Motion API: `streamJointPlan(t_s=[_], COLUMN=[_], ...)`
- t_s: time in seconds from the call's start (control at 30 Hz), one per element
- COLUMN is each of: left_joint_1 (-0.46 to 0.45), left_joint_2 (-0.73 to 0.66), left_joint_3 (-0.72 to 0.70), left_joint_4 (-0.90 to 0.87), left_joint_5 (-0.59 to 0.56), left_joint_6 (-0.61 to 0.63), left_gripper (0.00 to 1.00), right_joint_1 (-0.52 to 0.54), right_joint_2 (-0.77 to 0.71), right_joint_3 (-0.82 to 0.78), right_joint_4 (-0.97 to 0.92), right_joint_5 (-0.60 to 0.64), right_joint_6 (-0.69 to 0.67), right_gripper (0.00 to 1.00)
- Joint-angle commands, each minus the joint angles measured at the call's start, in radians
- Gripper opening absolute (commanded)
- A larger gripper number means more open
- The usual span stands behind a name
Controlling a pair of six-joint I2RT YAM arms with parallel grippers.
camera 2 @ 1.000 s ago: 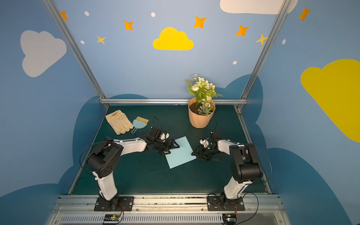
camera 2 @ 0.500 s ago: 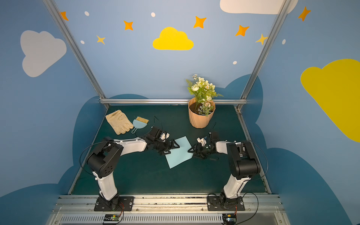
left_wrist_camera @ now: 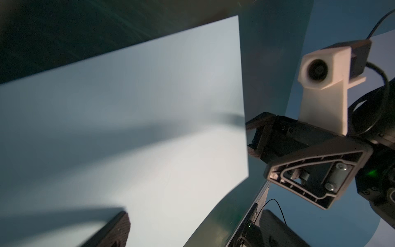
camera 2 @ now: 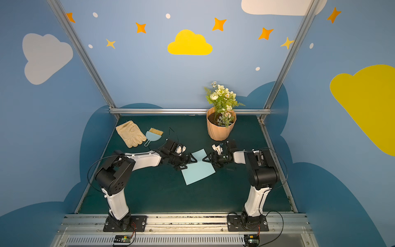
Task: Fold the square paper diagonally
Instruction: Pick up the paper from the center of the board.
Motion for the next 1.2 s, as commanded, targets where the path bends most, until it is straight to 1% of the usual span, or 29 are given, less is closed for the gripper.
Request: streamJointPlan(t_s=[0.0,0.13,0.23,0.37,0.43,0.5,0.53,0.63,0.73,0.8,0.87,0.93,1.0,1.03,1.1,1.17], left_joint_1=[0.004,0.007,0.006,0.01,0.012,0.018,0.023,0.045,0.08,0.109,0.129,0.147,0.154,0.154,0.144,0.124], left_joint_2=[0.054,0.047,0.039,0.008,-0.026,-0.083,-0.118,-0.255,-0.43,-0.537,-0.629,-0.71,-0.746,-0.753,-0.745,-0.727], left_joint_3=[-0.016,-0.016,-0.015,-0.012,-0.016,-0.019,-0.019,-0.042,-0.098,-0.136,-0.188,-0.244,-0.295,-0.321,-0.391,-0.46], left_joint_4=[-0.085,-0.088,-0.087,-0.097,-0.104,-0.126,-0.146,-0.189,-0.223,-0.26,-0.269,-0.268,-0.244,-0.205,-0.073,0.076], left_joint_5=[-0.059,-0.063,-0.065,-0.069,-0.081,-0.104,-0.117,-0.173,-0.235,-0.276,-0.287,-0.284,-0.234,-0.188,-0.097,-0.077], left_joint_6=[0.02,0.022,0.024,0.045,0.066,0.1,0.117,0.158,0.177,0.142,0.105,0.017,-0.108,-0.159,-0.274,-0.394], left_gripper=[0.98,0.98,0.98,0.98,0.98,0.98,0.99,1.0,1.0,1.0,1.0,1.0,1.0,1.0,1.0,1.0], right_joint_1=[0.0,0.002,0.006,0.011,0.01,0.01,0.008,0.0,-0.02,-0.044,-0.072,-0.089,-0.096,-0.095,-0.098,-0.098], right_joint_2=[0.026,0.031,0.047,0.069,0.066,0.055,0.046,-0.013,-0.114,-0.189,-0.265,-0.347,-0.413,-0.44,-0.495,-0.536], right_joint_3=[0.056,0.055,0.032,0.042,0.056,0.071,0.077,0.075,0.035,-0.014,-0.071,-0.141,-0.198,-0.214,-0.294,-0.343], right_joint_4=[-0.095,-0.173,-0.199,-0.25,-0.268,-0.287,-0.299,-0.317,-0.288,-0.22,-0.128,-0.021,0.069,0.107,0.218,0.309], right_joint_5=[0.02,0.019,0.017,0.02,0.028,0.024,0.025,0.03,-0.006,-0.046,-0.091,-0.101,-0.099,-0.094,-0.081,-0.072], right_joint_6=[-0.1,-0.101,-0.084,-0.079,-0.072,-0.059,-0.053,-0.039,-0.004,0.071,0.189,0.35,0.485,0.55,0.695,0.816], right_gripper=[0.73,0.68,0.6,0.39,0.24,0.06,0.0,0.0,0.0,0.0,0.0,0.0,0.0,0.0,0.0,0.0])
